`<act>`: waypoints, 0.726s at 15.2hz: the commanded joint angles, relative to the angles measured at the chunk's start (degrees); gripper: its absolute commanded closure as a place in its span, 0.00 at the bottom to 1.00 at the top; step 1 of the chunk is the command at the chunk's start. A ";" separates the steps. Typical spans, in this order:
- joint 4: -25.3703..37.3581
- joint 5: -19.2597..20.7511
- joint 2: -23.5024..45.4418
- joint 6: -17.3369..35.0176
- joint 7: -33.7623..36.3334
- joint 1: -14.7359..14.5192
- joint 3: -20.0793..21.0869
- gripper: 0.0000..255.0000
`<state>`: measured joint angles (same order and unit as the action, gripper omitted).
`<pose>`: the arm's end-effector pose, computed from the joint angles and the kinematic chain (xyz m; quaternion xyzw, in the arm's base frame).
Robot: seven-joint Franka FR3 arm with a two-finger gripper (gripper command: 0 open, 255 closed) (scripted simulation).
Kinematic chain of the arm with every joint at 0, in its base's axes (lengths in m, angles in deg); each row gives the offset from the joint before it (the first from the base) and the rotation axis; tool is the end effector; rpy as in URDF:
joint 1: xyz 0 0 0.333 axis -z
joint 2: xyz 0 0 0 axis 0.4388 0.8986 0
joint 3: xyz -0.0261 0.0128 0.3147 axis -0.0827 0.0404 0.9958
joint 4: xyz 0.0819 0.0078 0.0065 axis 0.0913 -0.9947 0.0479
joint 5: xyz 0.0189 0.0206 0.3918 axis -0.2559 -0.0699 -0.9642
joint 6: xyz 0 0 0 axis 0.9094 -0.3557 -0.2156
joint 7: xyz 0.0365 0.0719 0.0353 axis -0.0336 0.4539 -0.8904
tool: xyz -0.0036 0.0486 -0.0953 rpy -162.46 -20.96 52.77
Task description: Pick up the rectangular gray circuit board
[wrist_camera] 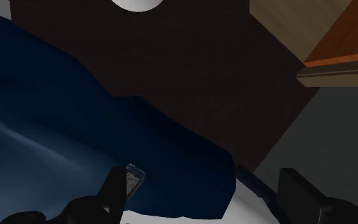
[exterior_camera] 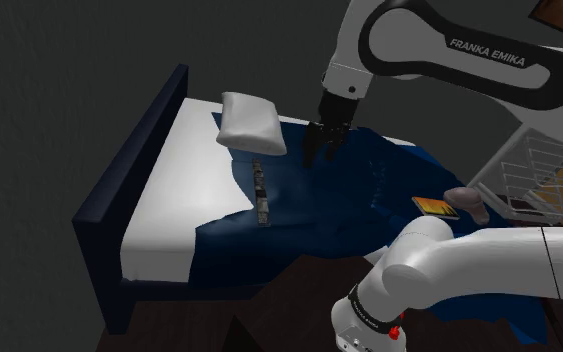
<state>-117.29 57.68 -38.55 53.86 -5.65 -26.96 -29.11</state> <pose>0.3041 0.0337 0.5644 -0.9974 0.0157 0.0544 0.0449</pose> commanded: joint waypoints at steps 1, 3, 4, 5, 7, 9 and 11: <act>0.00 0.00 0.00 0.00 0.00 0.00 0.00 0.00; -1.88 0.24 1.92 4.42 0.97 0.80 0.35 0.00; -2.71 0.37 3.00 6.64 1.47 1.21 0.51 0.00; -3.46 0.51 4.17 8.87 1.98 1.61 0.65 0.00; -4.74 0.82 6.72 13.32 3.02 2.43 0.92 0.00; -5.70 1.17 9.58 17.75 4.09 3.27 1.15 0.00; -6.35 1.58 12.70 22.14 5.21 4.14 1.35 0.00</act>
<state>-123.04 59.19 -27.00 73.70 -1.27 -23.15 -28.04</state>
